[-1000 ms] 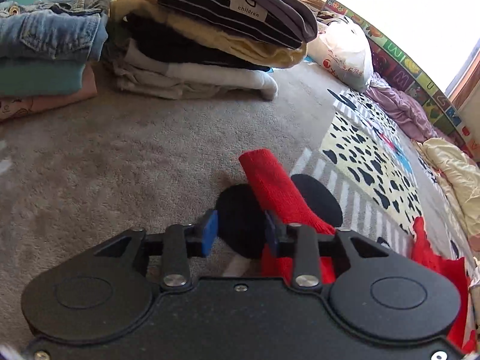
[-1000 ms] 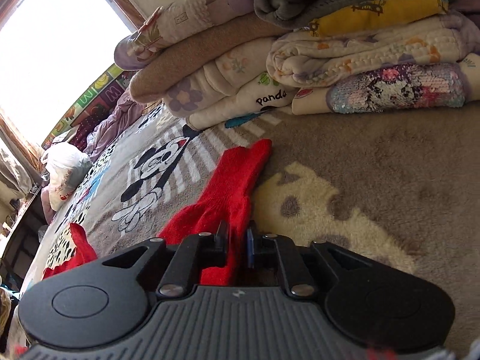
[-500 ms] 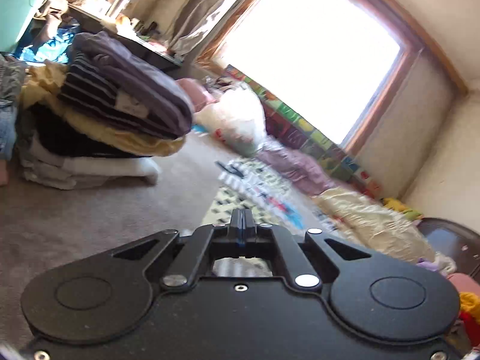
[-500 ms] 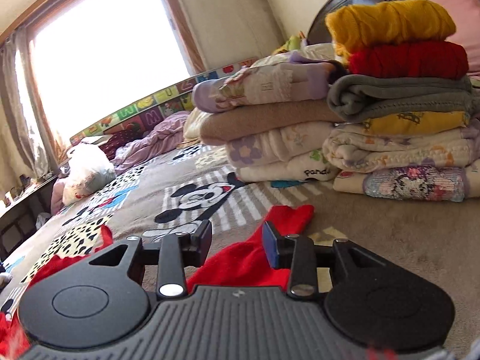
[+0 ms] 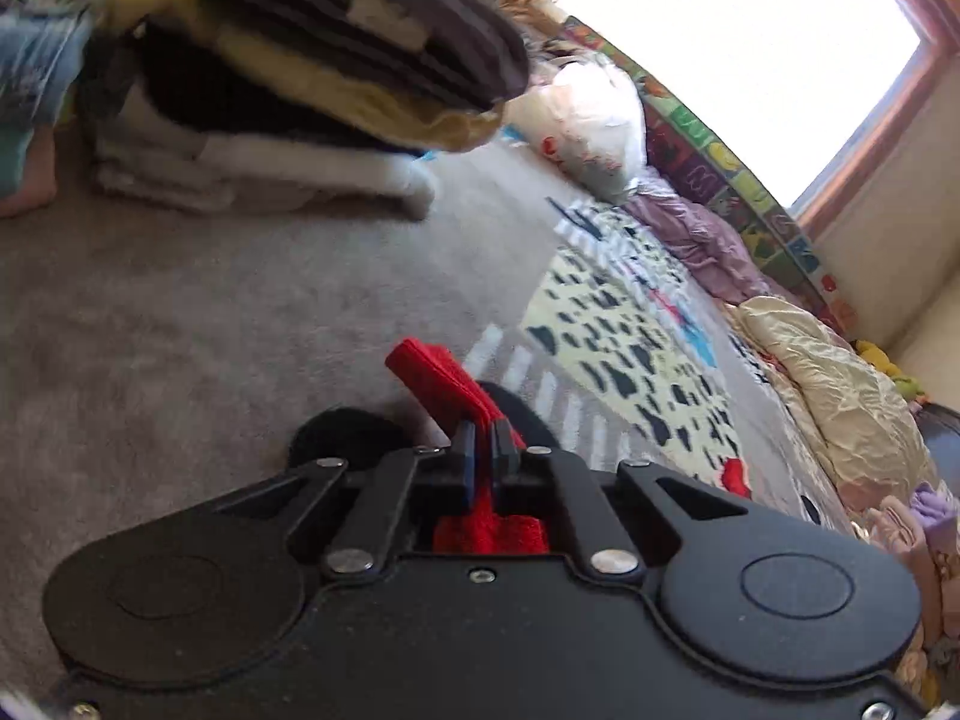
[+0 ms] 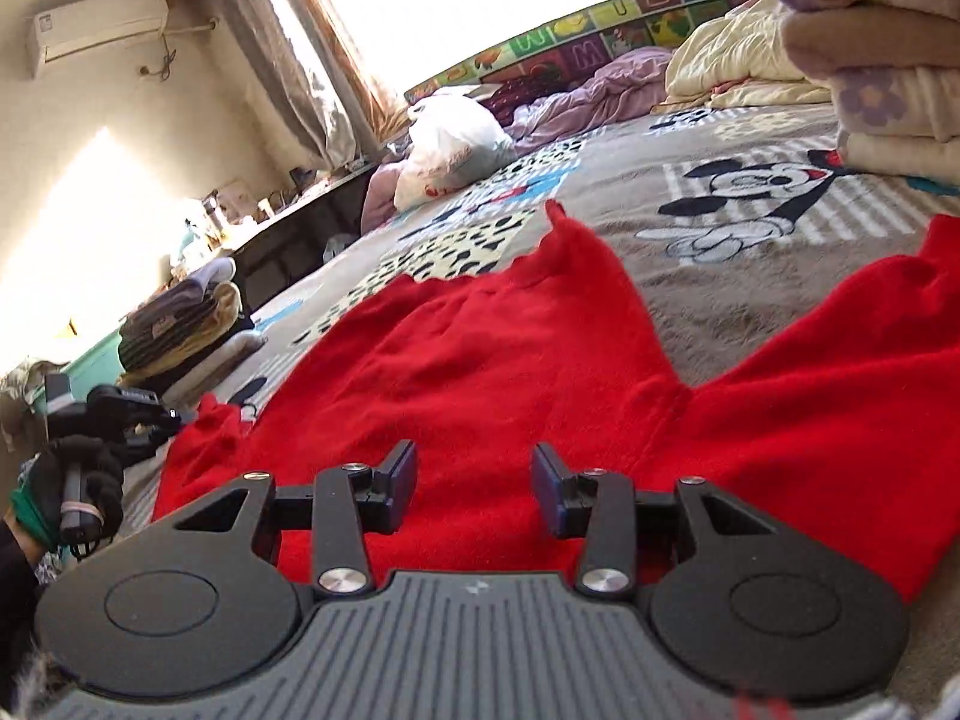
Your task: Fold clothes
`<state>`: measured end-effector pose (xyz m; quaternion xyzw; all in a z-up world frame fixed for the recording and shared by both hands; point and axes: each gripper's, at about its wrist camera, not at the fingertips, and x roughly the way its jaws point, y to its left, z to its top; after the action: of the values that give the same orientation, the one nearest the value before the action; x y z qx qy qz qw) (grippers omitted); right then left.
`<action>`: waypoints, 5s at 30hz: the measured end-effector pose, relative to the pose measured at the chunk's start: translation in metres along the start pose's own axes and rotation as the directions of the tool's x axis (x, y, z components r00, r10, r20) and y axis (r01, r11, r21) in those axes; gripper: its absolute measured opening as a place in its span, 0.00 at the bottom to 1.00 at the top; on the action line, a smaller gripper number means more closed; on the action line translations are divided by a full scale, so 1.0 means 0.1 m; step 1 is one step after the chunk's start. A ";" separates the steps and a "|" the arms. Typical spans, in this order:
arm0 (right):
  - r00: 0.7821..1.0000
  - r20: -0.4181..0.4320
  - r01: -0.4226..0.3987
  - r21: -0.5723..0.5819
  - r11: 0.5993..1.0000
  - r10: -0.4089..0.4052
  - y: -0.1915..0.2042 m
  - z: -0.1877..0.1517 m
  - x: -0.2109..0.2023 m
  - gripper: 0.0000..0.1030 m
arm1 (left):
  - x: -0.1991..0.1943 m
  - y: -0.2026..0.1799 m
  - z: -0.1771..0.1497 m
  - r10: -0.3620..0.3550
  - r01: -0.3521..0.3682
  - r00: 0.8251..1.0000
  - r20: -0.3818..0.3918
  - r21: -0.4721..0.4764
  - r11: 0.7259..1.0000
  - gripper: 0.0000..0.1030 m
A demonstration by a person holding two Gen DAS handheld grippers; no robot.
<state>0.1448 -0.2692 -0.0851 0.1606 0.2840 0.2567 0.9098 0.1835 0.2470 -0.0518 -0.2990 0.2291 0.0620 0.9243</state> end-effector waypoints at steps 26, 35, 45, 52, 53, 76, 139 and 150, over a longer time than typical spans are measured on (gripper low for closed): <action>1.000 -0.003 -0.009 0.008 1.000 0.009 -0.05 -0.09 0.00 0.42 | 0.04 -0.01 -0.02 0.196 -0.201 0.979 0.055 0.089 0.976 0.06; 1.000 0.003 -0.006 0.004 1.000 0.006 -0.04 -0.08 0.00 0.42 | -0.10 -0.46 -0.16 0.192 -0.196 0.980 0.044 0.276 0.941 0.30; 0.999 0.033 0.016 -0.103 0.995 -0.013 0.16 -0.07 -0.20 0.42 | -0.66 -1.44 -1.23 -0.162 0.329 0.936 -0.314 0.605 0.725 0.29; 0.989 -0.045 0.134 -0.159 0.978 -0.143 0.24 -0.17 -0.32 0.42 | -0.85 -1.59 -1.83 -0.018 0.247 0.960 -0.279 0.815 0.524 0.30; 0.990 -0.020 0.134 -0.151 0.979 -0.138 0.24 -0.16 -0.38 0.42 | -0.83 -1.56 -1.78 -0.039 0.273 0.951 -0.306 0.777 0.567 0.31; 0.994 -0.096 0.056 0.111 0.992 -0.045 -0.42 1.39 1.22 0.49 | 1.33 -1.89 -0.42 -0.147 0.273 0.907 -0.394 0.288 0.918 0.39; 0.973 0.009 0.203 0.439 0.875 -0.230 -0.34 -0.61 -0.99 0.50 | -1.06 -2.24 -2.71 -0.140 0.345 0.938 -0.317 0.816 0.463 0.48; 0.973 0.057 0.166 0.489 0.856 -0.222 -0.35 -0.71 -0.92 0.40 | -0.93 -2.53 -2.32 -0.183 0.434 0.883 -0.432 0.604 0.669 0.48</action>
<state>0.0508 -0.3387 -0.1161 0.3662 0.3022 0.0755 0.8769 0.0754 -0.0911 -0.0425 0.0228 0.3343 -0.2383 0.9115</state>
